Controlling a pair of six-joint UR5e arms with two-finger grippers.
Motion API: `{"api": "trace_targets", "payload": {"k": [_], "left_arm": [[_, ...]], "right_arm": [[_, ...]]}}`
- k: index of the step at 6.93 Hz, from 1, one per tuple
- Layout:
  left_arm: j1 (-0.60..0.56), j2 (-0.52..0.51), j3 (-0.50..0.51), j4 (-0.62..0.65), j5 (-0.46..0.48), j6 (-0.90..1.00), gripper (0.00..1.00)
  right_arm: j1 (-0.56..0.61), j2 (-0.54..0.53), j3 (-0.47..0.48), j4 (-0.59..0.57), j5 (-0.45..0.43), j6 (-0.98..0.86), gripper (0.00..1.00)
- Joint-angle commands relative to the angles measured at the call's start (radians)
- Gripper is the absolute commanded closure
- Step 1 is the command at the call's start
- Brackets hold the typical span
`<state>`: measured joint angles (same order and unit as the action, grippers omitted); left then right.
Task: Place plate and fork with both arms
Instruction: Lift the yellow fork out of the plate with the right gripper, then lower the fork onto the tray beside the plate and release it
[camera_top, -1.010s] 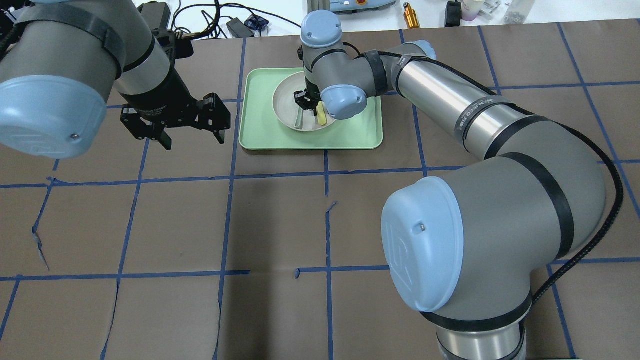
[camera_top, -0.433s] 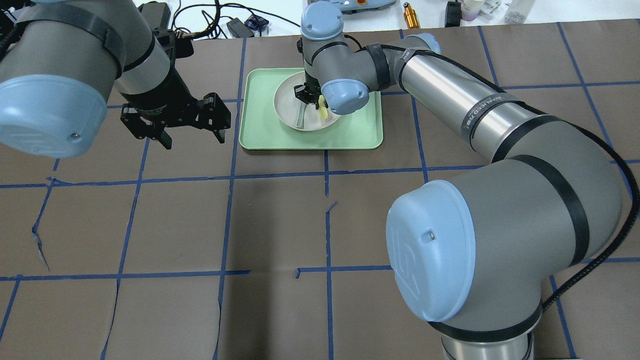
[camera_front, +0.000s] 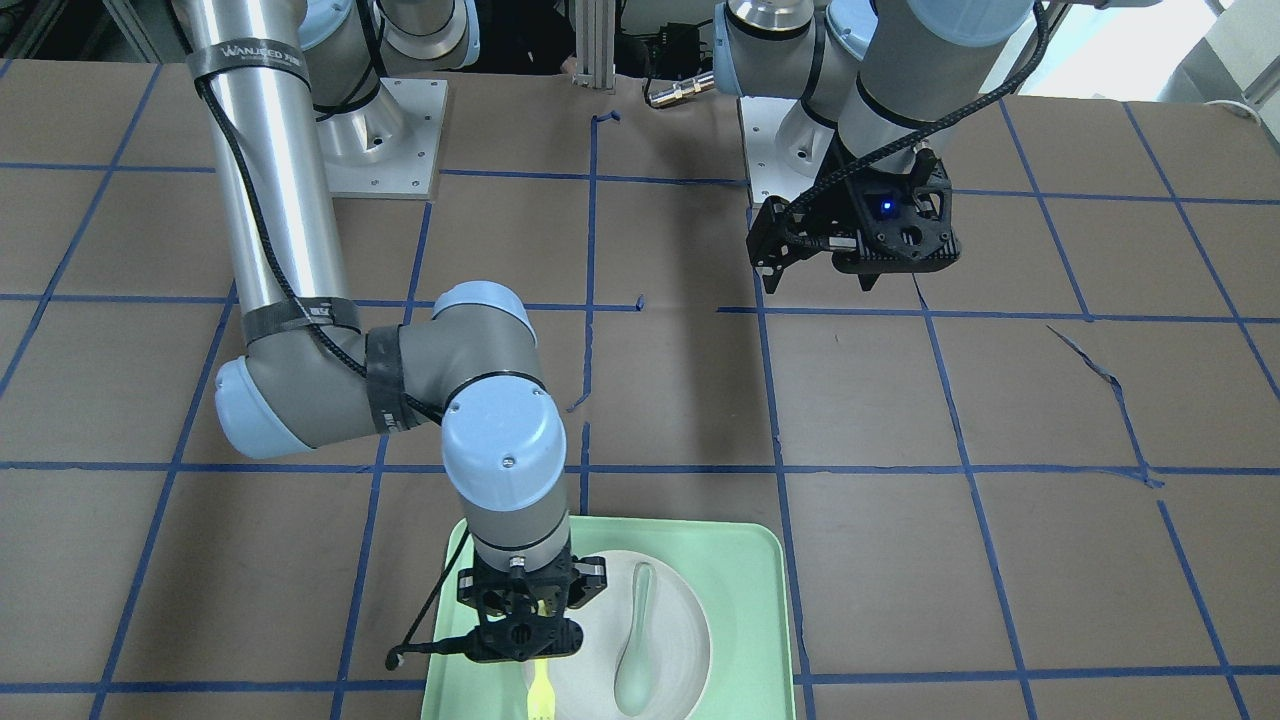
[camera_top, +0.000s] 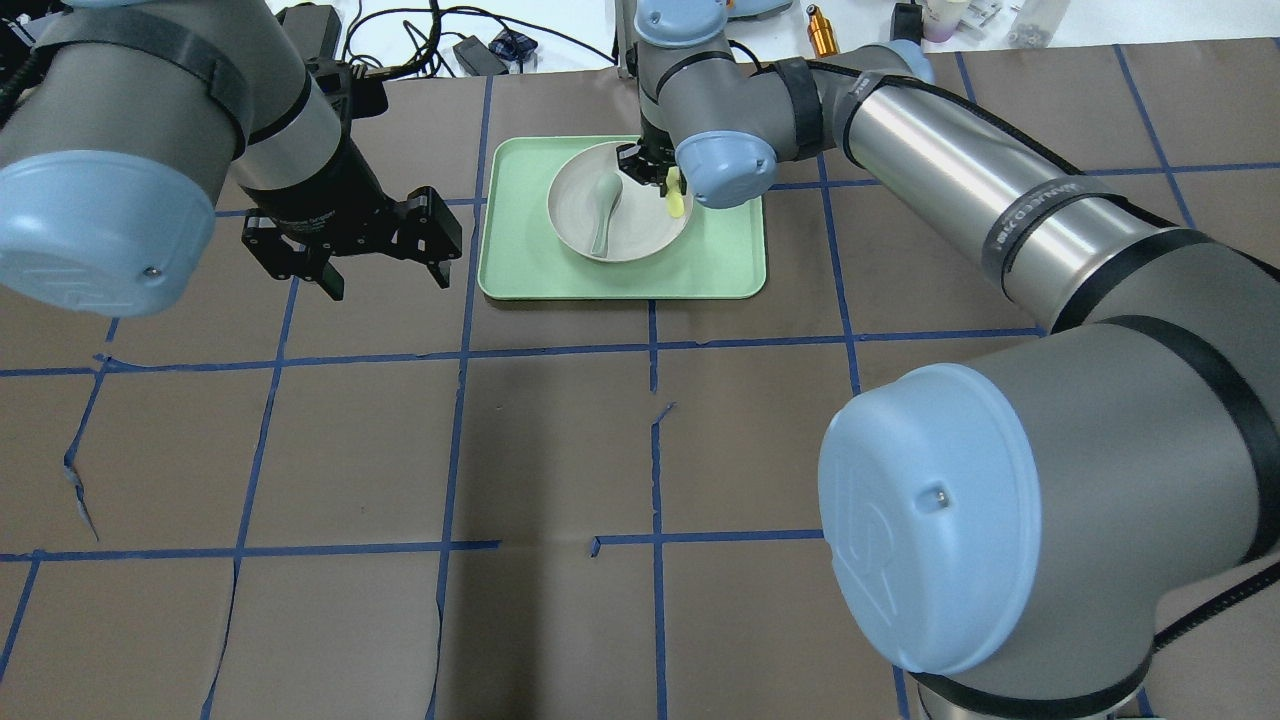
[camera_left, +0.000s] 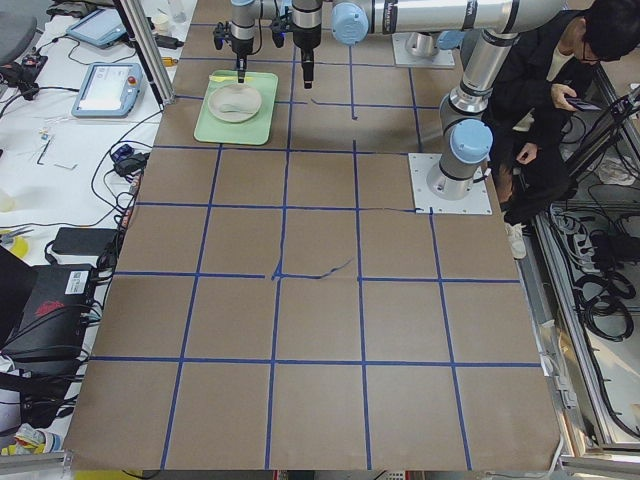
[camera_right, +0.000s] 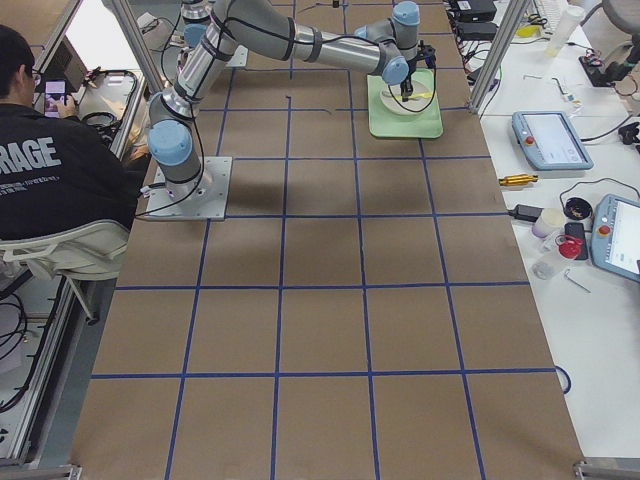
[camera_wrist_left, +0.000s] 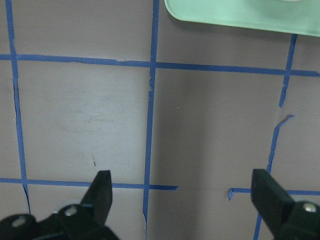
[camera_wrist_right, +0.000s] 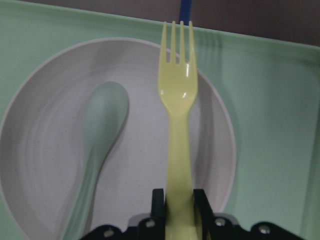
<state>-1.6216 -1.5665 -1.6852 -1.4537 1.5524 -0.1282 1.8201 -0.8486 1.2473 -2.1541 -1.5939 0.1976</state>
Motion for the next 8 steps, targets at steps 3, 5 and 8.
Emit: {"api": "trace_targets", "payload": {"k": [3,5,8], "left_arm": [[-0.020,-0.003,-0.002,0.001,-0.002,-0.005,0.00],[-0.020,-0.003,-0.004,-0.001,-0.002,-0.001,0.00],[-0.020,-0.001,-0.002,0.001,0.000,0.001,0.00]], "right_arm": [[-0.056,-0.007,0.116,-0.010,0.012,0.000,0.77],[-0.058,-0.010,0.119,-0.032,0.000,-0.070,0.00],[-0.100,-0.270,0.158,0.215,-0.001,-0.102,0.00]]}}
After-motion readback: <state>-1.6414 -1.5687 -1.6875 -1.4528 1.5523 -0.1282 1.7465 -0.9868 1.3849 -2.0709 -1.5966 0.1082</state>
